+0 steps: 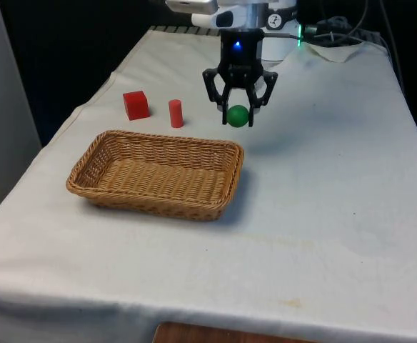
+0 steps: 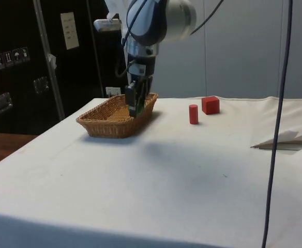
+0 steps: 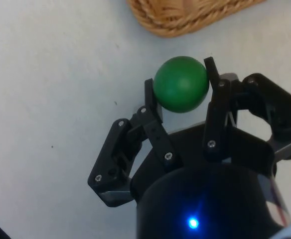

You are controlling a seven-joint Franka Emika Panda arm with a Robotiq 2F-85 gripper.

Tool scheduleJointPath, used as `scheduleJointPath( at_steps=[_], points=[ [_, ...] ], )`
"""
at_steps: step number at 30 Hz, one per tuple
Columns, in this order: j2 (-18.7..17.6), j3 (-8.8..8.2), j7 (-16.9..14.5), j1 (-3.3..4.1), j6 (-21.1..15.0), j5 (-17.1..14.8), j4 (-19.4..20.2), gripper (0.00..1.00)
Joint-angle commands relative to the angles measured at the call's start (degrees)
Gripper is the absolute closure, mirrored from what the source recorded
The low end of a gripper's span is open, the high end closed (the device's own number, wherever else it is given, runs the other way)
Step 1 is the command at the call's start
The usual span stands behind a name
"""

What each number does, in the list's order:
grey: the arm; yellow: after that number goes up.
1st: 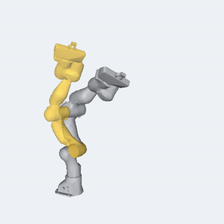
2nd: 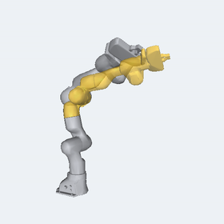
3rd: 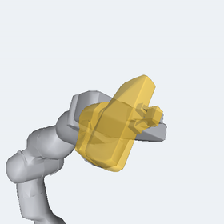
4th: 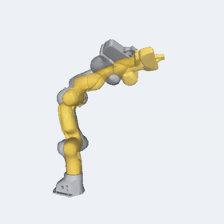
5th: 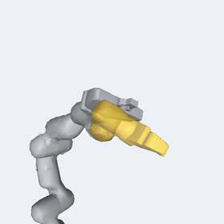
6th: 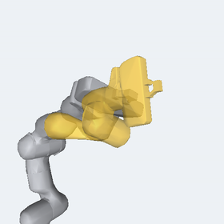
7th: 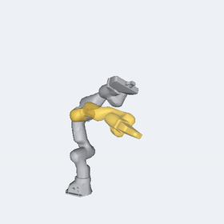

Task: Pick up the object to the left of the cylinder and place it into the basket.

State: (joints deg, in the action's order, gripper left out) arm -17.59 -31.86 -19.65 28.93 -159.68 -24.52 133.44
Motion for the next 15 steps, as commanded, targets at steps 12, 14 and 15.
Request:
scheduleJointPath(
  at_steps=[12, 14, 15],
  points=[
    [-3.50, -1.72, -1.26, -0.92, 2.75, -0.11, -5.84, 1.00],
    [-4.13, -2.06, -1.38, -0.97, 3.04, -0.11, -6.70, 1.00],
    [-4.41, -2.23, -1.43, -0.97, 3.15, -0.11, -7.16, 1.00]
  ],
)
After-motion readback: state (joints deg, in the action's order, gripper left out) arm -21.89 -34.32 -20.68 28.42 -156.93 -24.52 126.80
